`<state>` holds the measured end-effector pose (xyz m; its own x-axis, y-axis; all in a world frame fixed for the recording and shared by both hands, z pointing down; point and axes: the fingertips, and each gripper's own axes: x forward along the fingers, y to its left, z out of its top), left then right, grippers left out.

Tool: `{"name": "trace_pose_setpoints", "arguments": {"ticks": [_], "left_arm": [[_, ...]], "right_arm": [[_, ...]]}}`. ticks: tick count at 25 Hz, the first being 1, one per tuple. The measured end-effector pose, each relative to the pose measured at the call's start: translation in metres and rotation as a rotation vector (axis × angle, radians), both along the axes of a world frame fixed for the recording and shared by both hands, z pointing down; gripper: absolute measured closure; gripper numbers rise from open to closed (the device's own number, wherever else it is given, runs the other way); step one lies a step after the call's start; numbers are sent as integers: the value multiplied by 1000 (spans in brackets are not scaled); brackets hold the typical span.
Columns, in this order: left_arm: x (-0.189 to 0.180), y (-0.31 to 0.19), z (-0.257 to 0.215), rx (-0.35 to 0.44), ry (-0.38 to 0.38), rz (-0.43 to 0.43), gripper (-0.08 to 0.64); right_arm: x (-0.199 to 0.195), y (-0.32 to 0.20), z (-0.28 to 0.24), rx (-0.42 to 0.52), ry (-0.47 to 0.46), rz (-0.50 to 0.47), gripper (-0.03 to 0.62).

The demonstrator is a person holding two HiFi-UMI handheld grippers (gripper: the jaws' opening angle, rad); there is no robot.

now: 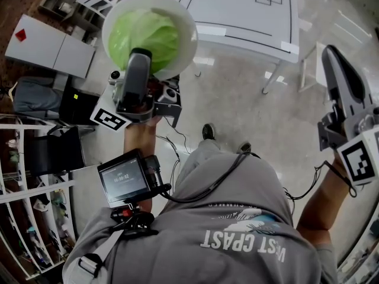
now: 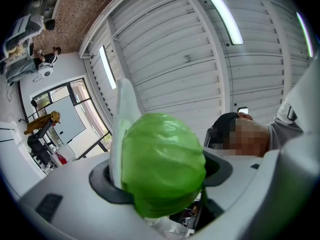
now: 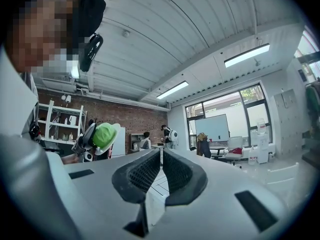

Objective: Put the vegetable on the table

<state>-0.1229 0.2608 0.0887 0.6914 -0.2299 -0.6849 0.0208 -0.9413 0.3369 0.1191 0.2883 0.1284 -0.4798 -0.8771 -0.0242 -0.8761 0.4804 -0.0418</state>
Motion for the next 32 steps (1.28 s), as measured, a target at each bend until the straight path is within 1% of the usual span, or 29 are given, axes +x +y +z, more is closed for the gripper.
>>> {"name": "trace_pose_setpoints", "arguments": {"ticks": [3, 8, 17, 23, 27, 32], "left_arm": [[-8, -14, 0, -1, -7, 20, 201], [-32, -61, -13, -9, -16, 58, 201], [-64, -128, -8, -14, -50, 125, 201], [-91, -162, -6, -5, -60, 143, 201], [-96, -185, 3, -7, -57, 155, 201], [-97, -203, 11, -41, -40, 153, 201]], "right_arm": [[-10, -8, -2, 1, -3, 22, 583], [-37, -44, -15, -14, -4, 67, 583], [-76, -97, -11, -16, -20, 137, 583], [-105, -125, -9, -13, -23, 163, 583], [-112, -143, -1, -20, -16, 176, 583], [-110, -157, 2, -42, -3, 177, 583]]}}
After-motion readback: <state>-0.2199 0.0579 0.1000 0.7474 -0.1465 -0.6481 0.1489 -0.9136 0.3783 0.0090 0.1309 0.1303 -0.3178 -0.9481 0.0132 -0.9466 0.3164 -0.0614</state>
